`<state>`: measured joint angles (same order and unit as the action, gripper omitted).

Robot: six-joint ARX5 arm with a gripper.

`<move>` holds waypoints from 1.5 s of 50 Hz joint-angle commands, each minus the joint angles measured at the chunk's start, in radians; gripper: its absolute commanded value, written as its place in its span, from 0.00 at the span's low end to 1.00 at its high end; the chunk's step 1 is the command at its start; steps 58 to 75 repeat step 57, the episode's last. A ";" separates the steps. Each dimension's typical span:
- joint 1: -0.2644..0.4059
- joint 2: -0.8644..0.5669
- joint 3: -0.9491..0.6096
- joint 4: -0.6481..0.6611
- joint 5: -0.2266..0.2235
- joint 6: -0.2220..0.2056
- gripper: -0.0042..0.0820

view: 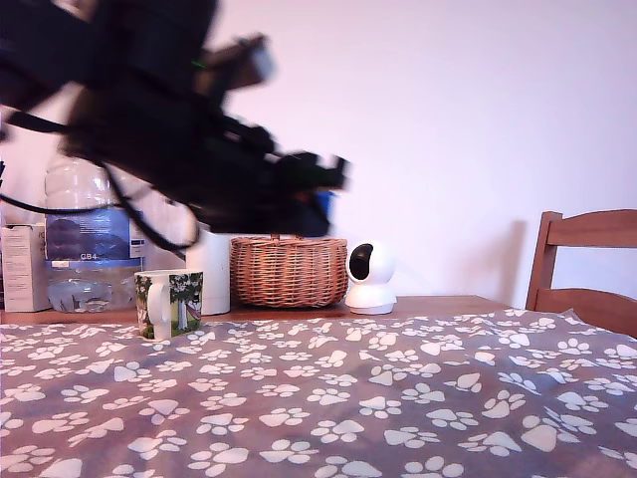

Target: Pick up the coffee capsules from the table one by one and drop them inside the nearest coffee cup

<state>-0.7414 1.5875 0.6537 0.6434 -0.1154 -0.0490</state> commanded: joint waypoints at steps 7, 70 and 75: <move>0.064 -0.095 -0.098 0.008 -0.026 0.003 0.15; 0.433 -0.320 -0.163 -0.166 0.005 0.004 0.15; 0.433 -0.320 -0.163 -0.166 0.005 0.004 0.15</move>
